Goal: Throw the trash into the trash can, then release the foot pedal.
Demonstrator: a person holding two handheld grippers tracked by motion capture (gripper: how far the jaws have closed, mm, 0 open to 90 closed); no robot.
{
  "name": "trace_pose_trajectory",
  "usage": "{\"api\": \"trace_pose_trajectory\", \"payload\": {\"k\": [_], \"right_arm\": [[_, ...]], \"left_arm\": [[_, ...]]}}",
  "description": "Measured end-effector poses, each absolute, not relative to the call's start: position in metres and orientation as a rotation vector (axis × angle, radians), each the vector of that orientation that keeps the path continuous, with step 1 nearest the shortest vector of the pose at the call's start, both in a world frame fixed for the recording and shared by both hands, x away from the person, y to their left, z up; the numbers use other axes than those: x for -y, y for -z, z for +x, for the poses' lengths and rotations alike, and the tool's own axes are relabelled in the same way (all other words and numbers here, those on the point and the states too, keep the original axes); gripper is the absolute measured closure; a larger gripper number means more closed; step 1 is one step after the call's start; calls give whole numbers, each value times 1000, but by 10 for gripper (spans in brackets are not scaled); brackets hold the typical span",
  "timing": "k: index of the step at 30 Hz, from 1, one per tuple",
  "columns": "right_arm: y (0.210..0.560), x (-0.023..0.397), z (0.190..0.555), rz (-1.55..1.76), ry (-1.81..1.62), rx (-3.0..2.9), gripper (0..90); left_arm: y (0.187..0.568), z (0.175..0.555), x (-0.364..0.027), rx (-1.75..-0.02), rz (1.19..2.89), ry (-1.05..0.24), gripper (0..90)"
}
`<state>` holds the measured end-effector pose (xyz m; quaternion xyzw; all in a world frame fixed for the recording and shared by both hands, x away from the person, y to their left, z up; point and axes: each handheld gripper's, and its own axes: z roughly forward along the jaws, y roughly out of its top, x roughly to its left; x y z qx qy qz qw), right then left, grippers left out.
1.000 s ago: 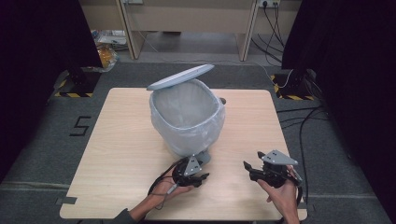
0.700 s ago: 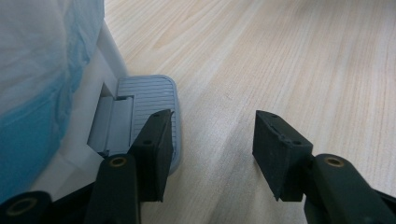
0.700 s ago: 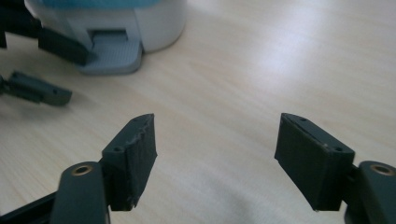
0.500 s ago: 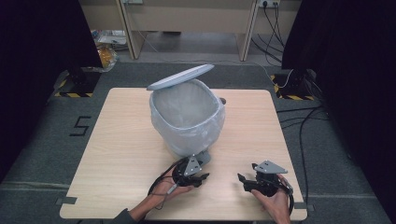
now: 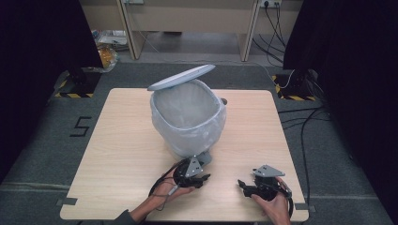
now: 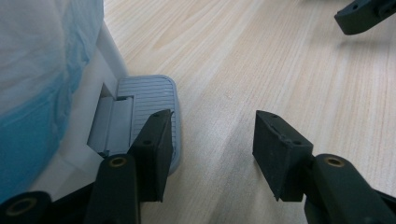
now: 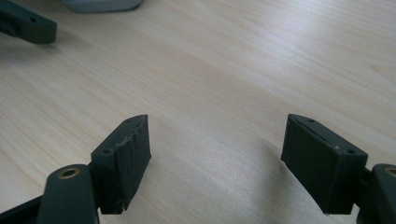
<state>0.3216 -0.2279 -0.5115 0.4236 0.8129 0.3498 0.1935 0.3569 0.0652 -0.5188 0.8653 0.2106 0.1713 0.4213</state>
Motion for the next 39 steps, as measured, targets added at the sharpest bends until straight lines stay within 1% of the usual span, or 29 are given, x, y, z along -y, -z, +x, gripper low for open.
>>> {"api": "trace_pose_trajectory", "payload": {"k": [15,21,25,39], "right_arm": [[516,228,322,1195,-984,-2289,210],[516,227,322,1196,-983,-2293,200],[516,227,322,1197,-983,-2294,194],[517,227,322,1198,-985,-2297,185]], "left_arm": [[519,357,-65,-526,2169,-429,470],[519,358,-66,-530,2161,-410,469],[519,357,-65,-522,2169,-425,460],[516,357,-65,-530,2168,-412,443]]}}
